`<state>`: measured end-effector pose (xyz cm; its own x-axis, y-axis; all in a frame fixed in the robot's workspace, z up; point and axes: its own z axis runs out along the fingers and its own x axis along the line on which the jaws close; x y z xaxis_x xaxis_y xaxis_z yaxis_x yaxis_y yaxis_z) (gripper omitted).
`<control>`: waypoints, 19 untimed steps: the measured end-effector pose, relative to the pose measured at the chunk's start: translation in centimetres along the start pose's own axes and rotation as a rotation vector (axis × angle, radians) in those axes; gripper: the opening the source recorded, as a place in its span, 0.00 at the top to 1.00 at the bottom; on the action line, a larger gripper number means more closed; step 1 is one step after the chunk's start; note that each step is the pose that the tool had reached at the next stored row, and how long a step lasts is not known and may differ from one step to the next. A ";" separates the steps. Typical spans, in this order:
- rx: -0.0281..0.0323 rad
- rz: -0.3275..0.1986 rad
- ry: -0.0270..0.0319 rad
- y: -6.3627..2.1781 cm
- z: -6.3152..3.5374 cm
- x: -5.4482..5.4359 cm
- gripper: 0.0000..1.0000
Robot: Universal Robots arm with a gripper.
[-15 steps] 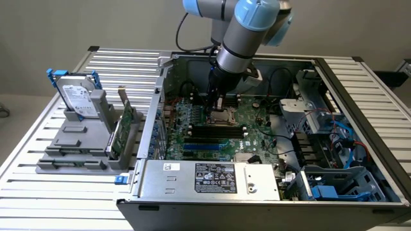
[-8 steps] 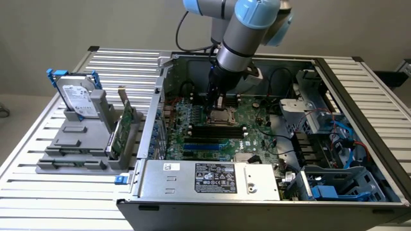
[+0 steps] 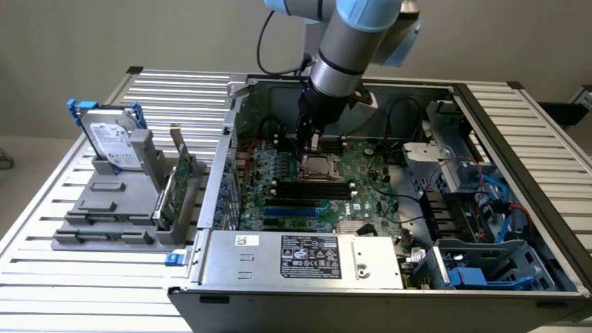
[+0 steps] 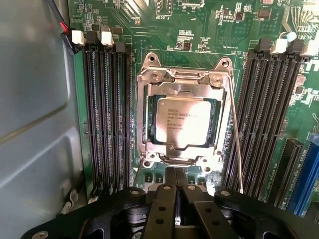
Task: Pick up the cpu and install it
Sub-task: 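Close the cpu cover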
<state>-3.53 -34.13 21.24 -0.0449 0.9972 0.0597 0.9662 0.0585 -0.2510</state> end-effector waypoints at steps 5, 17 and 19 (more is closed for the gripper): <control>0.0039 0.000 0.0053 -0.73 -0.55 0.1 0.89; 0.0023 0.111 0.0381 -1.00 -0.51 0.1 0.89; 0.0030 0.132 0.0437 -1.00 -0.51 0.1 0.89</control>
<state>-4.37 -34.14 21.99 0.0937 0.9933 0.0679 0.9622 -0.0728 -0.2623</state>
